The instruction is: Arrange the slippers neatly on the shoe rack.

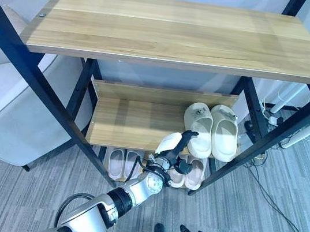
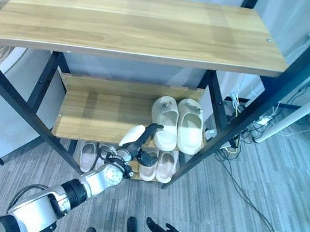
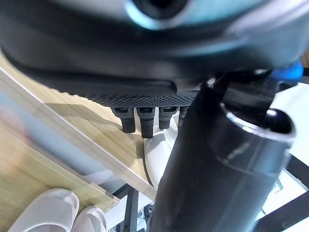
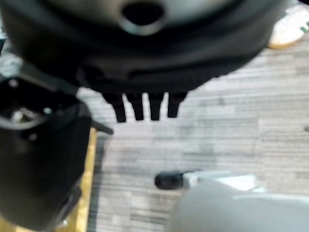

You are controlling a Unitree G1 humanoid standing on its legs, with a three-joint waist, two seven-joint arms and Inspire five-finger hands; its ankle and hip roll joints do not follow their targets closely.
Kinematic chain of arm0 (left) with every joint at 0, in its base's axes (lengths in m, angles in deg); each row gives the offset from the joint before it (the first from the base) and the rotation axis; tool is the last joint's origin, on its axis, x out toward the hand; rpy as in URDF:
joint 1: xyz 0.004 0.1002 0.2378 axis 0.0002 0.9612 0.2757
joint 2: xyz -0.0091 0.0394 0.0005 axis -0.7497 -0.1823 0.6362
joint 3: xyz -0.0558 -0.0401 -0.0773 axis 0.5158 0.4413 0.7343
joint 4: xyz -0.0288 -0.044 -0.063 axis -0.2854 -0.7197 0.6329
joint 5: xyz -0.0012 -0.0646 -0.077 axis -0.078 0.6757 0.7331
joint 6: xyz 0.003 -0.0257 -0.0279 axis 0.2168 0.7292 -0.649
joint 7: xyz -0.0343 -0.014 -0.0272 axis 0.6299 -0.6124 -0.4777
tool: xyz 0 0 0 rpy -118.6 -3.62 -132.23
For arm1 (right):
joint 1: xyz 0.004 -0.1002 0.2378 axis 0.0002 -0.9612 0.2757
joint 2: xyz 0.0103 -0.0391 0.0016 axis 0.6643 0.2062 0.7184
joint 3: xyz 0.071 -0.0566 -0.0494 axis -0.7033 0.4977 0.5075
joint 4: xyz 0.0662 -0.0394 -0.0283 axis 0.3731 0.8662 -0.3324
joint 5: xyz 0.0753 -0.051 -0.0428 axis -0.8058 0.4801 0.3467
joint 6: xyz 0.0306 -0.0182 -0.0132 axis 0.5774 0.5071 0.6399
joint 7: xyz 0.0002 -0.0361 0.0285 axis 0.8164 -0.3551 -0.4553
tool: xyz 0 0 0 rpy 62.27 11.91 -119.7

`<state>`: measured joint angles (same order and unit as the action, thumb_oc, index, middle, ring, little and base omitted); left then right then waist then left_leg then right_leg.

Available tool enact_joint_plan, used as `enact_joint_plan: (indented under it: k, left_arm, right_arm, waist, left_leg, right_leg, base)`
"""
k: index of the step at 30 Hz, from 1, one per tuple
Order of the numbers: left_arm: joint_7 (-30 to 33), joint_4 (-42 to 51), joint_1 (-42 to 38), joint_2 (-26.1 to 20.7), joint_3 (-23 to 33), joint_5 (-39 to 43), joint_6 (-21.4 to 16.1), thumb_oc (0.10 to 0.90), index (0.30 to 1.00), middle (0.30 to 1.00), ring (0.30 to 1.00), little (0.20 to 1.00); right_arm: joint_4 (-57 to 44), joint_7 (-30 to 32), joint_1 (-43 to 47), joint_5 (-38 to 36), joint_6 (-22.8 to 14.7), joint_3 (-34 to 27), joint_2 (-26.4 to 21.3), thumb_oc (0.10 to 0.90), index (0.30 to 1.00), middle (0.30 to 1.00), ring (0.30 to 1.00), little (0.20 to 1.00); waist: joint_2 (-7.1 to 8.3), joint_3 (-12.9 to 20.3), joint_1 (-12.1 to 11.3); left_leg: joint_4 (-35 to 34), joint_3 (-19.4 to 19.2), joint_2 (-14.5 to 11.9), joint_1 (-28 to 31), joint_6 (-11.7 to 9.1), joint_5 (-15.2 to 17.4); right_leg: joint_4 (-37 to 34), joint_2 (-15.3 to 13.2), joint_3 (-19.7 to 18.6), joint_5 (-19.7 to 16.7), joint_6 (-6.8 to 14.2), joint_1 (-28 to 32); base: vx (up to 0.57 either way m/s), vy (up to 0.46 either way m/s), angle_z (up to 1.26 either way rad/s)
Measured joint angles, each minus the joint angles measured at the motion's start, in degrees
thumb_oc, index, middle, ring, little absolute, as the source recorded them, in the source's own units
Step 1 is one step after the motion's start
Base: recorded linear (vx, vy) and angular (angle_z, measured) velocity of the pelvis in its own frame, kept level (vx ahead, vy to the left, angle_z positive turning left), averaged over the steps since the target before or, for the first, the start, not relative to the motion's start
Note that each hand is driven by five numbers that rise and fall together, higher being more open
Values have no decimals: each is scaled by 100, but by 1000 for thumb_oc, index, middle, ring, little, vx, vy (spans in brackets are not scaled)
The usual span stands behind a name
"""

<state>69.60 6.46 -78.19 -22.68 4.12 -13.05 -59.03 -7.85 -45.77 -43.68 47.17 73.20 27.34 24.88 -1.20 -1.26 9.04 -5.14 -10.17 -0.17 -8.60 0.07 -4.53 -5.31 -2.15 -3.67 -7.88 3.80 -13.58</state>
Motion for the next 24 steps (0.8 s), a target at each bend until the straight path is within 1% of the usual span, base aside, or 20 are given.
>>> enact_joint_plan:
  k: [5,6,8,13,19,23,24]
  left_arm:
    - [-158,11,2,-67,-5,-1,-5,800,900,900,900,900]
    - [-191,55,14,-149,1,-2,-4,800,900,900,900,900]
    - [-273,382,83,-296,-40,-10,-27,800,900,900,900,900]
    - [-379,567,87,-487,5,-16,-28,800,900,900,900,900]
    - [-486,933,325,-634,136,0,-28,800,900,900,900,900]
    - [-550,1471,465,-1001,321,83,-34,800,900,900,900,900]
    - [-699,1883,708,-1153,558,386,-67,800,900,900,900,900]
  right_arm:
    - [0,-5,-2,-2,1,-2,3,800,900,900,900,900]
    - [2,-9,16,-2,5,-14,4,800,900,900,900,900]
    - [2,-11,-22,-3,8,-27,4,800,900,900,900,900]
    - [29,-23,-26,0,21,-25,3,800,900,900,900,900]
    - [36,-36,-52,-1,50,-37,3,800,900,900,900,900]
    - [32,-85,-78,-1,55,-144,10,800,900,900,900,900]
    - [0,-126,-95,0,64,-231,3,800,900,900,900,900]
  waist:
    - [0,0,-3]
    - [0,0,-36]
    - [0,0,-16]
    - [1,-1,-60]
    - [2,-1,-64]
    - [2,-1,-128]
    - [4,0,-169]
  left_leg:
    - [-1,31,-4,93,1,1]
    - [-1,35,-5,111,2,2]
    - [-1,52,-11,144,-1,3]
    - [-2,78,-11,252,0,4]
    - [-1,135,-15,351,0,3]
    - [-2,148,-15,413,-1,3]
    - [-3,159,-22,449,-2,4]
  right_leg:
    - [-1,2,14,2,1,92]
    - [-1,1,18,3,1,112]
    - [-1,5,30,4,0,156]
    - [-2,2,54,11,1,271]
    - [-2,0,129,24,4,400]
    - [-2,-3,153,27,8,466]
    - [-2,0,169,35,6,510]
  base:
    - [0,0,0]
    - [0,0,0]
    - [6,9,2]
    - [5,6,2]
    - [-6,11,5]
    - [-10,10,2]
    - [0,0,0]
